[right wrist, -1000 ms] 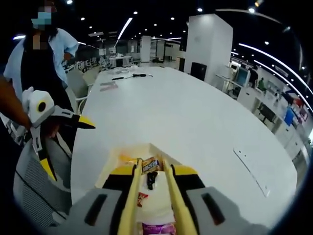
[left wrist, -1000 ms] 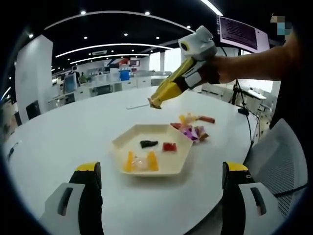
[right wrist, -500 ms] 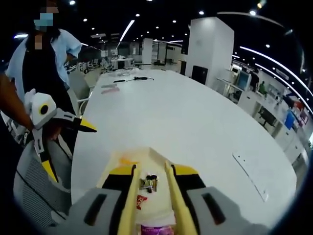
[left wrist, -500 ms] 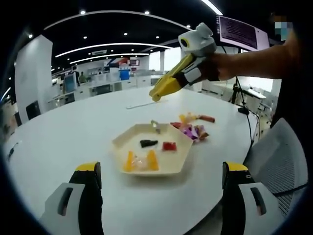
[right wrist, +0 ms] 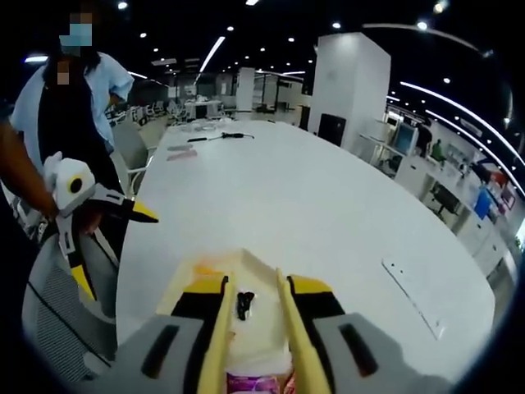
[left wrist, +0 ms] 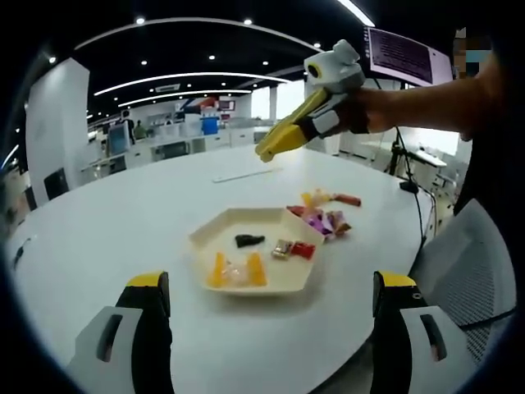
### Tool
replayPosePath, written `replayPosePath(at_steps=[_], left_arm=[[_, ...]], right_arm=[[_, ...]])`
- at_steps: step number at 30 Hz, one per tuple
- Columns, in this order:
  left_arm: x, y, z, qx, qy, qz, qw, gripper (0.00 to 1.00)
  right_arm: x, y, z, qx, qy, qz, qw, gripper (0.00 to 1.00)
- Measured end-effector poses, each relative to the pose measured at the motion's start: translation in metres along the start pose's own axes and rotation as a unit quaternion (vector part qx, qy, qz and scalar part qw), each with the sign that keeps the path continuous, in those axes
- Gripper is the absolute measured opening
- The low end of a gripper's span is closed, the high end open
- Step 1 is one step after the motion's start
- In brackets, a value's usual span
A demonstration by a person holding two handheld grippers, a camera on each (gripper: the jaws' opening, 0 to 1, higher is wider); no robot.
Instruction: Place the target food into the container with the food tongs after gripping and lifting it, then release it inside without dropping or visibly crushing the food.
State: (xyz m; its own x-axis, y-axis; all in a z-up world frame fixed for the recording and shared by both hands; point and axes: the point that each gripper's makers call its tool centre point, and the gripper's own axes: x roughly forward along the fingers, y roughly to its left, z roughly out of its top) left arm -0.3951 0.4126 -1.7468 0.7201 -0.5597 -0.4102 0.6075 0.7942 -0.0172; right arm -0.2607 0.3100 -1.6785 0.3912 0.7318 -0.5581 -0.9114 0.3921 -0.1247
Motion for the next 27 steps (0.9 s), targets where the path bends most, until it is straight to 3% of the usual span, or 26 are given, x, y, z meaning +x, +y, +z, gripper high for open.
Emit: replayPosePath(at_steps=[13, 27], left_arm=[[0.0, 0.0, 0.001, -0.002, -0.001, 0.0, 1.0, 1.0], [0.001, -0.001, -0.002, 0.0, 0.005, 0.001, 1.0, 1.0]], right_arm=[[-0.031, -0.029, -0.016, 0.009, -0.004, -0.024, 0.9997, 0.28], [-0.066, -0.053, -0.047, 0.017, 0.008, -0.043, 0.9989, 0.29]])
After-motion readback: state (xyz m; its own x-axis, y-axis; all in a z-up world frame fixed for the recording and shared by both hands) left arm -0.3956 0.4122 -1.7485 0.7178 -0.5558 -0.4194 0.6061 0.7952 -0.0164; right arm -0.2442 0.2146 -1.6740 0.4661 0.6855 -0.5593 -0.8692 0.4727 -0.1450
